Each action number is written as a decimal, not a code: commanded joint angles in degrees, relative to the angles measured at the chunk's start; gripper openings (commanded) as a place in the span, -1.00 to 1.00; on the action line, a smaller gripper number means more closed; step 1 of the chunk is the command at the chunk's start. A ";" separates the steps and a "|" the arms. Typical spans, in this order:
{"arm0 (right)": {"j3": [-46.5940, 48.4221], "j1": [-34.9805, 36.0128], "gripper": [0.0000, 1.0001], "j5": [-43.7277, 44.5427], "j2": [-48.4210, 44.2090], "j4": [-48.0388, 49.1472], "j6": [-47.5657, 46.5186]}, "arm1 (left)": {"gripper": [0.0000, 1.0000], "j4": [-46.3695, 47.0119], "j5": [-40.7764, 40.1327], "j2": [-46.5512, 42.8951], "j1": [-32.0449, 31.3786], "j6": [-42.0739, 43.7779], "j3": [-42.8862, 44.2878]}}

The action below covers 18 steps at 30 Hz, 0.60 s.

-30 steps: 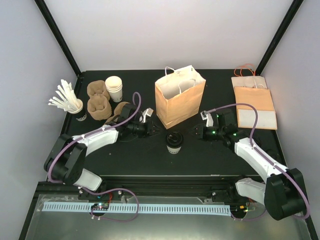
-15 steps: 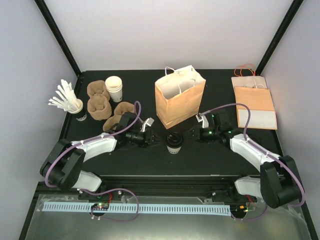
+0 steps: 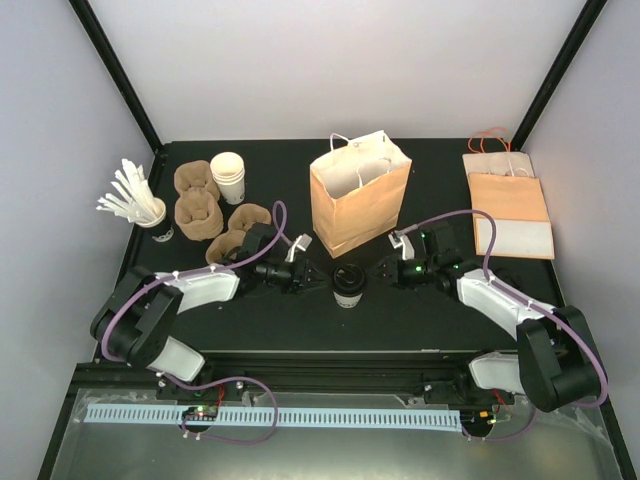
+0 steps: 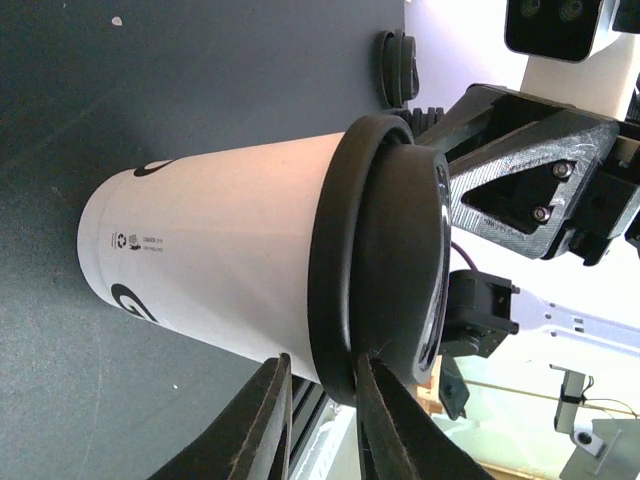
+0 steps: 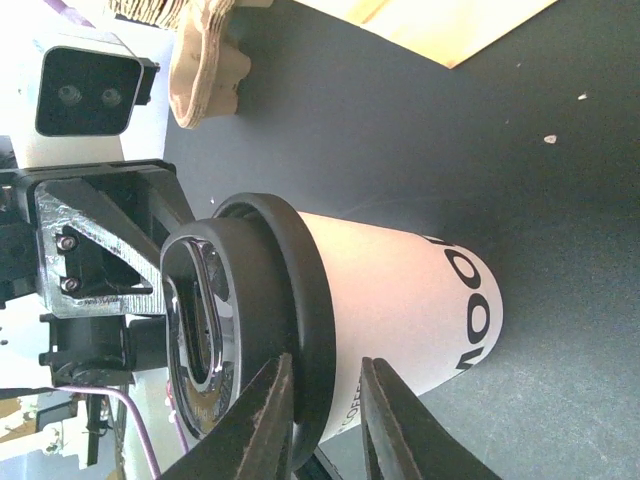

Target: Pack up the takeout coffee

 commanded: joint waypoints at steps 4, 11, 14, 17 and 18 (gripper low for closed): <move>-1.06 0.41 -0.58 -1.75 0.38 1.53 -0.51 | -0.57 4.70 1.81 1.93 -0.25 -1.18 0.82; -1.81 0.49 -0.64 -2.01 0.77 2.21 -0.11 | -0.83 3.70 1.22 4.19 -0.28 0.35 1.28; -2.49 0.49 -0.66 -1.34 1.26 2.20 -0.27 | -0.97 -0.01 -0.47 4.96 -0.27 3.09 1.93; -3.82 0.48 -0.70 0.43 1.77 2.09 -0.48 | -0.97 -0.22 -0.89 5.75 -0.21 3.67 1.37; -4.34 0.49 -0.71 1.03 1.66 2.04 -0.65 | -0.97 -0.09 -1.02 5.85 -0.24 3.74 1.19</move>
